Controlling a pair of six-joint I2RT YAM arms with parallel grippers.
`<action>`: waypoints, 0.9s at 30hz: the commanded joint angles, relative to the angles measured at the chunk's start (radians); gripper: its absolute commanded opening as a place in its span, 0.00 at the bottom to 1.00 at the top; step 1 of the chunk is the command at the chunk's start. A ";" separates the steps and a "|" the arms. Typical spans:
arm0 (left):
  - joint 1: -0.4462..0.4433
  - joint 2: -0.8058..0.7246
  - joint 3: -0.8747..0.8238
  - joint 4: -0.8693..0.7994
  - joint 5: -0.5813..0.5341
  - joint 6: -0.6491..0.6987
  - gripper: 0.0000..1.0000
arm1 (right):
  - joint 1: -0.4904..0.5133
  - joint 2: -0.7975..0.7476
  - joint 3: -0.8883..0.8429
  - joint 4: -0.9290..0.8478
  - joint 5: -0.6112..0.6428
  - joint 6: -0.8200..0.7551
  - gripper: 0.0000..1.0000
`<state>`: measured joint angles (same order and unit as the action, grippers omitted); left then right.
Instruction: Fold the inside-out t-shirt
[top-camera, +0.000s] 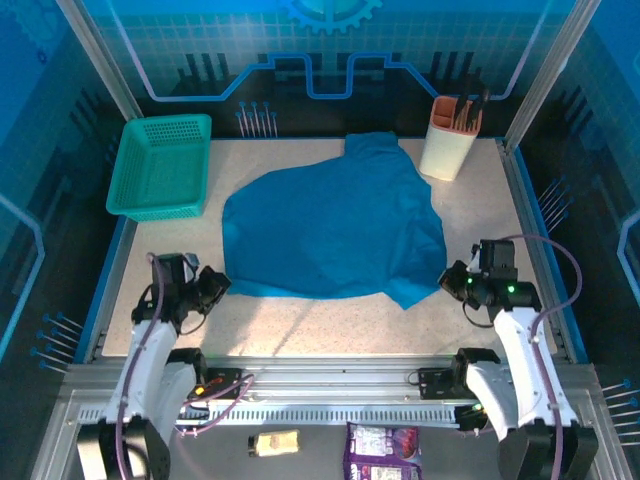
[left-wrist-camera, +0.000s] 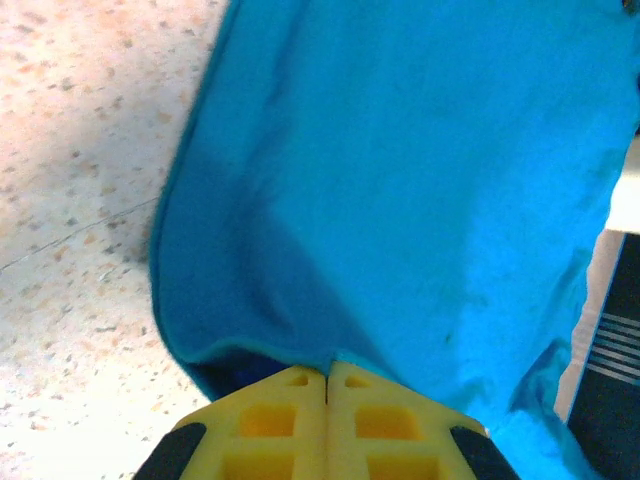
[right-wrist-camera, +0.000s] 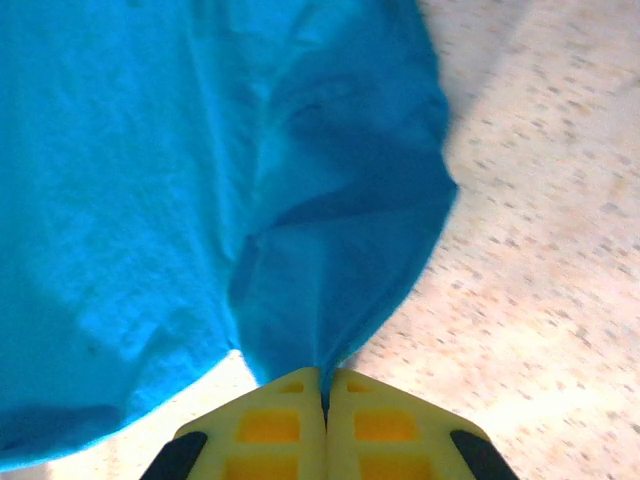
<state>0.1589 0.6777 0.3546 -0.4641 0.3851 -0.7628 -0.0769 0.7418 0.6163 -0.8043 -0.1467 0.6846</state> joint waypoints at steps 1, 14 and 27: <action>0.003 -0.121 -0.063 -0.091 -0.059 -0.149 0.02 | 0.035 -0.061 0.002 -0.130 0.111 0.087 0.00; 0.000 -0.259 0.026 -0.156 -0.067 -0.176 0.34 | 0.069 -0.086 0.122 -0.197 0.176 0.114 0.45; -0.360 0.377 0.231 0.055 -0.108 0.021 0.30 | 0.580 0.465 0.163 0.073 0.103 -0.074 0.73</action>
<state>-0.1650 0.9783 0.5518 -0.4721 0.3172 -0.7998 0.4488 1.1572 0.7609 -0.7689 -0.1005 0.6434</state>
